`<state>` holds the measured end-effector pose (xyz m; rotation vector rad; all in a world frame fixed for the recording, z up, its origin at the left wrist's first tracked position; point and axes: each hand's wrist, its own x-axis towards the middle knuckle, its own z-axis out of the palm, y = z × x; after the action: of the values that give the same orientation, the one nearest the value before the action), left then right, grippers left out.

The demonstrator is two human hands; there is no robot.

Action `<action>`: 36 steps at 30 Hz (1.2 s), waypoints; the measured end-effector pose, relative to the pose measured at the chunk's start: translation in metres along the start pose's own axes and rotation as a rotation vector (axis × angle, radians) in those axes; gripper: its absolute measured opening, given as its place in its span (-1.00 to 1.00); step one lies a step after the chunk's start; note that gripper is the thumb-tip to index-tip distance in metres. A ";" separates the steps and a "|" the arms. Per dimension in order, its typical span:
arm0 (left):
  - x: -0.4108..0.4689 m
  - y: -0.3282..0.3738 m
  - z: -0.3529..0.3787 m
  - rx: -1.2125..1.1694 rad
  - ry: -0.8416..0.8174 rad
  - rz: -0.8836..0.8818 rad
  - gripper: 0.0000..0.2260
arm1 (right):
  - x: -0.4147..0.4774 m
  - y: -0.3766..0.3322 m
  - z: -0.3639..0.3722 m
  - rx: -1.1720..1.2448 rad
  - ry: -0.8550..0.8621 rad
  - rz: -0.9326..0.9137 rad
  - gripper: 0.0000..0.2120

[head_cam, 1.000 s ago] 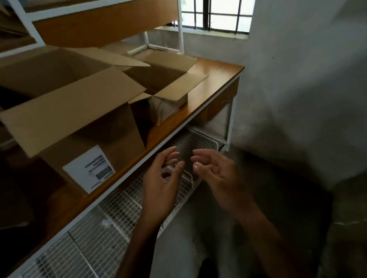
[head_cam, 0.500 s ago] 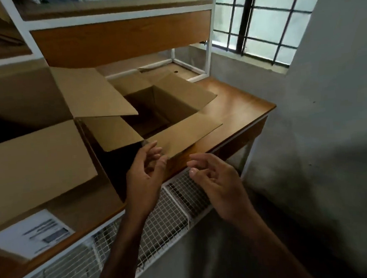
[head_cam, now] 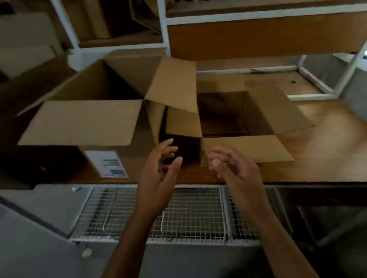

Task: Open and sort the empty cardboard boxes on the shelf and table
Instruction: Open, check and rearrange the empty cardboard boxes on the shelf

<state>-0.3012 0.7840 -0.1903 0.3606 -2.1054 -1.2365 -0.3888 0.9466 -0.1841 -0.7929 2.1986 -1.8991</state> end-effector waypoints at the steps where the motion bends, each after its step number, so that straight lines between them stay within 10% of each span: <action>1: -0.005 0.004 -0.011 0.042 0.046 0.005 -0.64 | 0.002 -0.003 0.005 0.023 -0.040 -0.023 -0.75; 17: 0.048 0.035 -0.181 0.377 0.254 0.181 -0.84 | 0.040 -0.091 0.128 0.117 -0.196 -0.255 -0.81; 26: 0.206 -0.047 -0.240 0.588 0.141 -0.244 -0.59 | 0.157 -0.103 0.198 -0.778 0.127 -0.332 -0.73; 30: 0.217 -0.088 -0.239 0.265 0.126 -0.399 -0.66 | 0.181 -0.075 0.210 -0.802 0.222 0.024 -0.57; 36: 0.205 -0.111 -0.221 0.058 0.376 -0.282 -0.74 | 0.173 -0.065 0.218 -0.740 0.390 -0.068 -0.65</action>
<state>-0.3171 0.4693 -0.1284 0.8701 -1.8085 -1.1560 -0.4239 0.6691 -0.1246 -0.6064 3.2218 -1.3131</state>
